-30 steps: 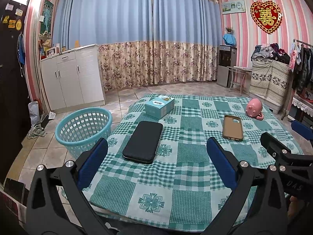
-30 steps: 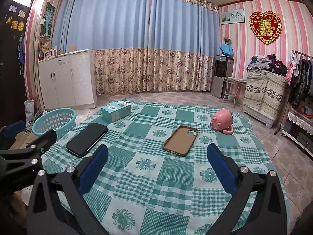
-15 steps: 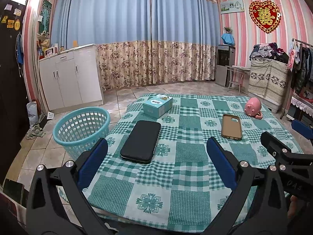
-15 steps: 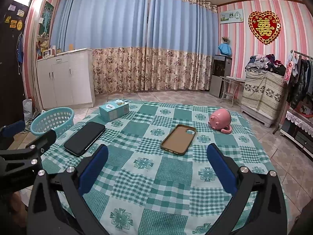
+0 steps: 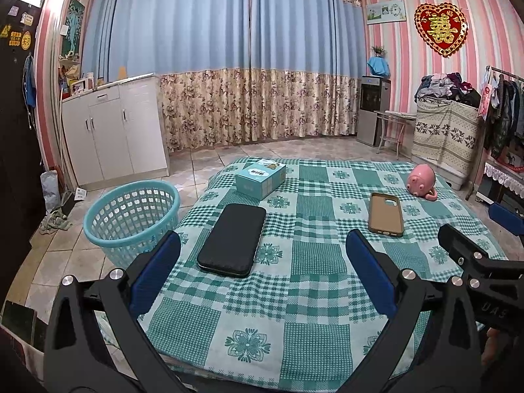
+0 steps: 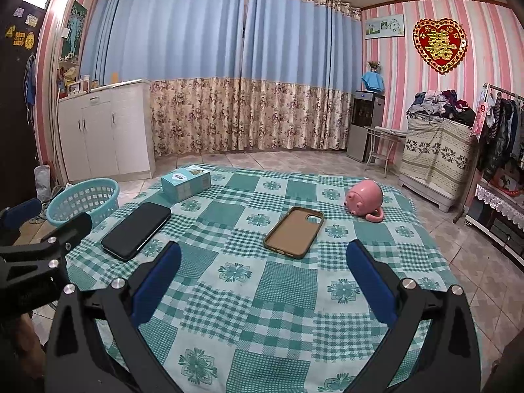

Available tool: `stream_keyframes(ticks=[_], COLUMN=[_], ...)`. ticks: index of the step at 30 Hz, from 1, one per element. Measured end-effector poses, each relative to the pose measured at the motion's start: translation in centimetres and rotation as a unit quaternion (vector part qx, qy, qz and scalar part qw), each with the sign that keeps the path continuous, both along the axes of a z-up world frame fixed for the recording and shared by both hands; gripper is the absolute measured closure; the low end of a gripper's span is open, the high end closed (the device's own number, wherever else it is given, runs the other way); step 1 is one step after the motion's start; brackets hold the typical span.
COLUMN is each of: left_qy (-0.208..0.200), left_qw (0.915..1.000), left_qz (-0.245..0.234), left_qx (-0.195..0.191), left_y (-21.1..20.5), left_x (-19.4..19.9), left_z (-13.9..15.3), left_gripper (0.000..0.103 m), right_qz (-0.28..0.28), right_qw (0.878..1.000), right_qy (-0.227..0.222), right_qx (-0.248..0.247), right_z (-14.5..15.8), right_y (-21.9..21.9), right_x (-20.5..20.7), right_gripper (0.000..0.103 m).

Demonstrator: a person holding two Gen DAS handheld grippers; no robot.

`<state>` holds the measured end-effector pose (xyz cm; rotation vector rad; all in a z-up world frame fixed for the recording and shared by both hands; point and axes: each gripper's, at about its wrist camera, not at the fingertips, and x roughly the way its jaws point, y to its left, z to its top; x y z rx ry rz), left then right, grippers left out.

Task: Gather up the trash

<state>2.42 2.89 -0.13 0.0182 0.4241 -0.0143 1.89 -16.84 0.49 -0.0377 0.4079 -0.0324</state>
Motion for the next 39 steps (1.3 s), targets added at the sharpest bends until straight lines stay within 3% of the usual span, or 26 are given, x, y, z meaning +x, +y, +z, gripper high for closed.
stream_keyframes(ticks=[39], left_qy=[-0.013], left_qw=[0.9997], left_qz=[-0.02], left_qx=[0.004], left_y=[-0.77], left_x=[0.71], left_z=[0.64], left_gripper=[0.005], right_qz=[-0.012], right_qw=[1.0], right_qy=[-0.001], right_qx=[0.0], right_z=[0.11], right_y=[-0.49], right_x=[0.14], right_gripper=[0.005])
